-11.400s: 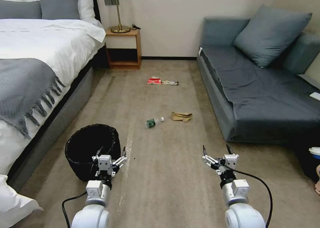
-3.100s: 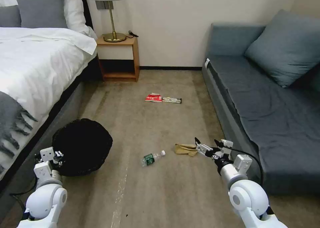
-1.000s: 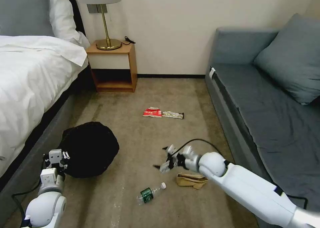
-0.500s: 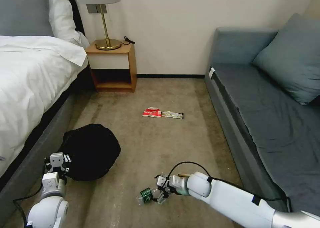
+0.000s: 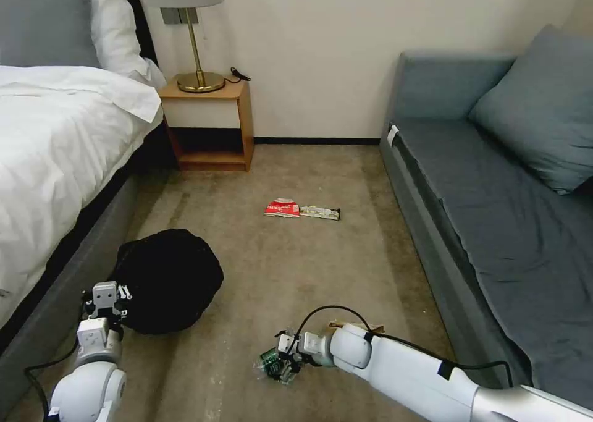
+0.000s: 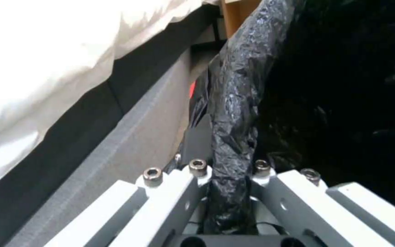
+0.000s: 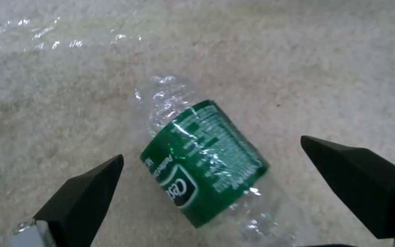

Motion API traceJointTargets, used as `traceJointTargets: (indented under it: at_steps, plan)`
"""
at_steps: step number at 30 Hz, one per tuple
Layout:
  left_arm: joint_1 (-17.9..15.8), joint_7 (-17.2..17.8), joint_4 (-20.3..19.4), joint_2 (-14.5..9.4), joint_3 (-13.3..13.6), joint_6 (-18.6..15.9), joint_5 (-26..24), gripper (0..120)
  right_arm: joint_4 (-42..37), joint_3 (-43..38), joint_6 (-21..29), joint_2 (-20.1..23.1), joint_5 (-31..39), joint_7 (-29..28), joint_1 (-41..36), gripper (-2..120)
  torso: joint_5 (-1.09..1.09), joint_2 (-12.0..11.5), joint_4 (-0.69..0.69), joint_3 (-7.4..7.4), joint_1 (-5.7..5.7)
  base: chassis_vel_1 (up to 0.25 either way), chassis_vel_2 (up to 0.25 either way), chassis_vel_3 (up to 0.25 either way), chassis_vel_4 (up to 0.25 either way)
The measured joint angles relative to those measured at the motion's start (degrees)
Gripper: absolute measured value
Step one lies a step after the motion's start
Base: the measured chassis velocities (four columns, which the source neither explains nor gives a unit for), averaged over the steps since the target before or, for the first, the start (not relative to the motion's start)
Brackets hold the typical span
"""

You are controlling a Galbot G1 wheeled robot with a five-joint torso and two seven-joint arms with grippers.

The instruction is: Pick up the trash bin, then pick up the garbage on the floor and place it into the trash bin.

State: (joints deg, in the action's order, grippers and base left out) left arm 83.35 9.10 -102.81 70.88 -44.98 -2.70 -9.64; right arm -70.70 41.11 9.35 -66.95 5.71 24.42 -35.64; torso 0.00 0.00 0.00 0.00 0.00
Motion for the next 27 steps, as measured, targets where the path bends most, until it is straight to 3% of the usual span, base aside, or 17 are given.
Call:
traceJointTargets:
  at_steps: [7,14,18,20,23,27]
  plan:
    - [-0.3,-0.1,0.5,-0.1,0.1,0.1,-0.3,0,4.3,0.5,-0.5,-2.7,-2.5,0.9,0.7,99,0.0,0.0,0.0,0.0,0.0,0.0,0.0,0.0,0.0]
    - [-0.2,-0.2,0.4,0.0,0.1,0.1,-0.3,0,5.5,-0.1,-0.9,-3.1,-3.6,1.6,0.5,79,0.0,0.0,0.0,0.0,0.0,0.0,0.0,0.0,0.0]
    - [0.0,-0.5,0.4,0.1,0.2,0.1,-0.4,0,5.6,-1.2,-1.2,-3.1,-3.7,1.6,0.0,60,0.0,0.0,0.0,0.0,0.0,0.0,0.0,0.0,0.0]
    - [0.1,-0.6,0.4,0.1,0.3,0.1,-0.5,0,5.6,-1.5,-1.3,-3.1,-3.8,1.6,-0.1,57,0.01,0.0,0.0,0.0,0.0,0.0,0.0,0.0,0.0]
    - [0.3,-0.8,0.4,0.3,0.3,0.2,-0.6,0,5.4,-2.5,-1.6,-2.8,-4.2,1.6,-0.9,40,0.01,0.0,0.0,0.0,0.0,0.0,0.0,0.0,0.0]
    - [0.5,-1.1,0.4,0.5,0.3,0.5,-0.6,0,5.2,-3.5,-2.0,-2.5,-4.7,1.6,-1.9,33,0.01,0.0,0.0,0.0,0.0,0.0,0.0,0.0,0.0]
